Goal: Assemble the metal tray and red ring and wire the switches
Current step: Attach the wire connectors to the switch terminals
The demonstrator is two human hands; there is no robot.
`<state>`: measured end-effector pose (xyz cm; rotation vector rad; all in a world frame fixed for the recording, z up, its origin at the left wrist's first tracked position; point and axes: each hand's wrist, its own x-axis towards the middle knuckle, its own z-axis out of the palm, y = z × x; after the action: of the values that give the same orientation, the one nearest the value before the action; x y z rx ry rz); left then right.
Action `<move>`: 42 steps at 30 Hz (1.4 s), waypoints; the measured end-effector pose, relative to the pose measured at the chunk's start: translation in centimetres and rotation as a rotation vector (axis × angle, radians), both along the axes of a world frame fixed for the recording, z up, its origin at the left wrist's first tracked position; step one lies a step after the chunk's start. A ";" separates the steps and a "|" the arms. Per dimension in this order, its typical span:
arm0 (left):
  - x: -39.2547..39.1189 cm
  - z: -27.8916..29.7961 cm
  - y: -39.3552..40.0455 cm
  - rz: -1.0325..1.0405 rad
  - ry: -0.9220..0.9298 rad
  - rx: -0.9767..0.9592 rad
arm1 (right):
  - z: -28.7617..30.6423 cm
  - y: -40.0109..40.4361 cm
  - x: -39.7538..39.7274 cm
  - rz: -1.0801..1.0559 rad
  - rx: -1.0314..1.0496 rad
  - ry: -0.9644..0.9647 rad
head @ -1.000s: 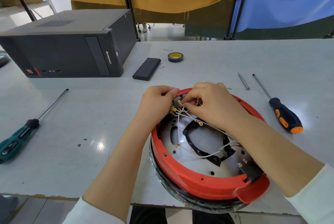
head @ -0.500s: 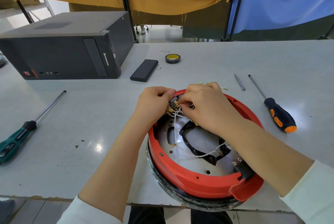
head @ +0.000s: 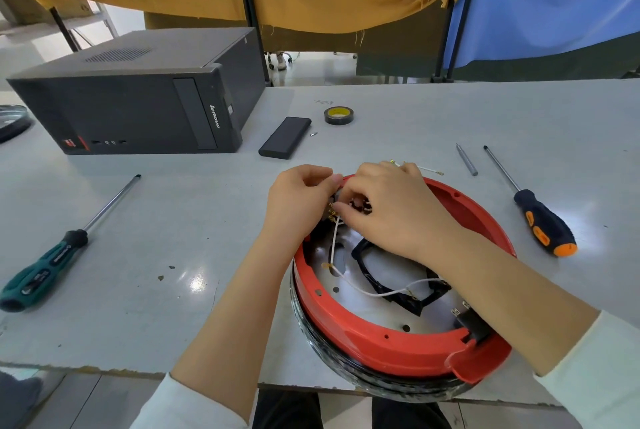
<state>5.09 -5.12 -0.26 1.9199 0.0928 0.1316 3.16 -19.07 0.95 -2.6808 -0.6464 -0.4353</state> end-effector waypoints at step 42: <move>0.1 0.1 0.0 0.012 -0.013 0.039 | -0.1 0.1 0.6 0.051 0.104 0.162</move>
<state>5.15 -5.09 -0.16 1.9575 0.0935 0.1551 3.76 -18.92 0.80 -2.5626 -0.6245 -0.2286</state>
